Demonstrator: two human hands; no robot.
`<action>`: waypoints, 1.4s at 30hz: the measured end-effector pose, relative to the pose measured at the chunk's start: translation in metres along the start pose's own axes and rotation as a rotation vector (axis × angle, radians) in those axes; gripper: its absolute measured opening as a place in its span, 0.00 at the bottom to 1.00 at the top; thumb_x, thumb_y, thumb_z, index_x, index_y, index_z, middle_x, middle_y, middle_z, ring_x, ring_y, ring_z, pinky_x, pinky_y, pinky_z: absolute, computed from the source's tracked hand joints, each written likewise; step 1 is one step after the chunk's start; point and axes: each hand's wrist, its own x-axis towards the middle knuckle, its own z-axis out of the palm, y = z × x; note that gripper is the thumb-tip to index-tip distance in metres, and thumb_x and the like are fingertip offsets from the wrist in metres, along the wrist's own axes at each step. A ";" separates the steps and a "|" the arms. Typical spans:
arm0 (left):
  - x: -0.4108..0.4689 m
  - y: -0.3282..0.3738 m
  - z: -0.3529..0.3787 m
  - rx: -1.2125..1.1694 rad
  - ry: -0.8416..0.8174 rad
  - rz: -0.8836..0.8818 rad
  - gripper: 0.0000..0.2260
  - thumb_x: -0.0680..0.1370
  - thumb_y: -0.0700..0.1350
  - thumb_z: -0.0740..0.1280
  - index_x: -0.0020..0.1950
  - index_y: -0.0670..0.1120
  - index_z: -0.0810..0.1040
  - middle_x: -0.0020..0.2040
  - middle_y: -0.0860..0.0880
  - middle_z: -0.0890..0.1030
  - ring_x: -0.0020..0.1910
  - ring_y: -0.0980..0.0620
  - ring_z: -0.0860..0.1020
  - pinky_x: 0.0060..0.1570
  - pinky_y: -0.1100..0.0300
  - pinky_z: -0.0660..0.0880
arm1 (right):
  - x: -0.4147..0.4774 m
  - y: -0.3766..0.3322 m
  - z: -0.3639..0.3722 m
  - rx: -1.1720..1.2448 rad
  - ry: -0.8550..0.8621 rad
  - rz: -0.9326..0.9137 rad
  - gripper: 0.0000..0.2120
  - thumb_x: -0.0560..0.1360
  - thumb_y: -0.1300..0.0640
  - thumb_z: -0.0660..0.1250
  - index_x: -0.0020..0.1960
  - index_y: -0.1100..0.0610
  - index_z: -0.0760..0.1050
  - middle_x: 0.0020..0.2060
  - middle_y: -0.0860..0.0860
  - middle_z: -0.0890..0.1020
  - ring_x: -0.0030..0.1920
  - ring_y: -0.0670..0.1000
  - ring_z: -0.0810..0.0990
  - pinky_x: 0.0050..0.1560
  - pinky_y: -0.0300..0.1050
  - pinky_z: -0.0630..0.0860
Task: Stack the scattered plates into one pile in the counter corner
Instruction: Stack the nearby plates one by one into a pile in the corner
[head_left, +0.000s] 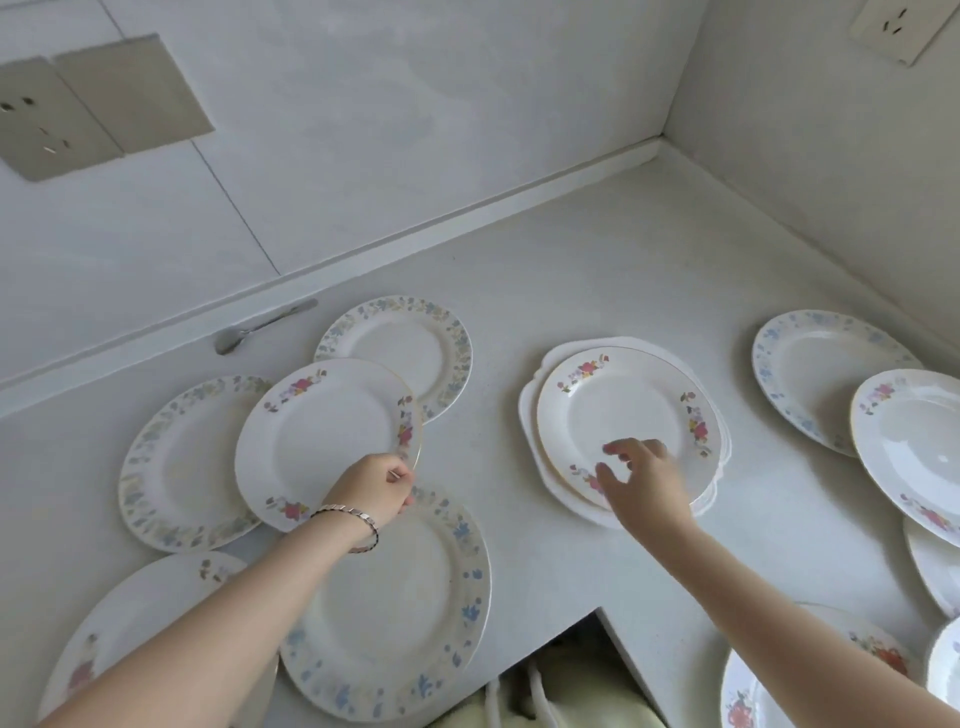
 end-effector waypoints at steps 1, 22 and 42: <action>-0.002 -0.010 -0.006 0.002 0.018 -0.021 0.13 0.76 0.40 0.61 0.33 0.51 0.73 0.31 0.55 0.79 0.35 0.50 0.80 0.41 0.60 0.74 | 0.001 -0.019 0.009 -0.033 -0.113 -0.053 0.14 0.75 0.57 0.64 0.60 0.56 0.75 0.56 0.54 0.76 0.57 0.53 0.76 0.58 0.43 0.72; -0.026 -0.108 -0.043 -0.073 0.023 -0.165 0.13 0.77 0.41 0.60 0.33 0.50 0.72 0.31 0.52 0.79 0.31 0.50 0.76 0.48 0.52 0.79 | 0.011 -0.146 0.139 0.749 -0.394 0.214 0.06 0.77 0.63 0.63 0.41 0.60 0.75 0.40 0.56 0.79 0.35 0.53 0.79 0.36 0.41 0.82; -0.002 -0.001 0.034 0.034 -0.062 0.003 0.14 0.76 0.39 0.61 0.31 0.49 0.72 0.29 0.54 0.79 0.33 0.47 0.76 0.46 0.54 0.77 | 0.009 0.083 -0.063 1.233 0.194 0.516 0.05 0.75 0.65 0.65 0.50 0.65 0.75 0.22 0.49 0.82 0.24 0.43 0.81 0.27 0.33 0.79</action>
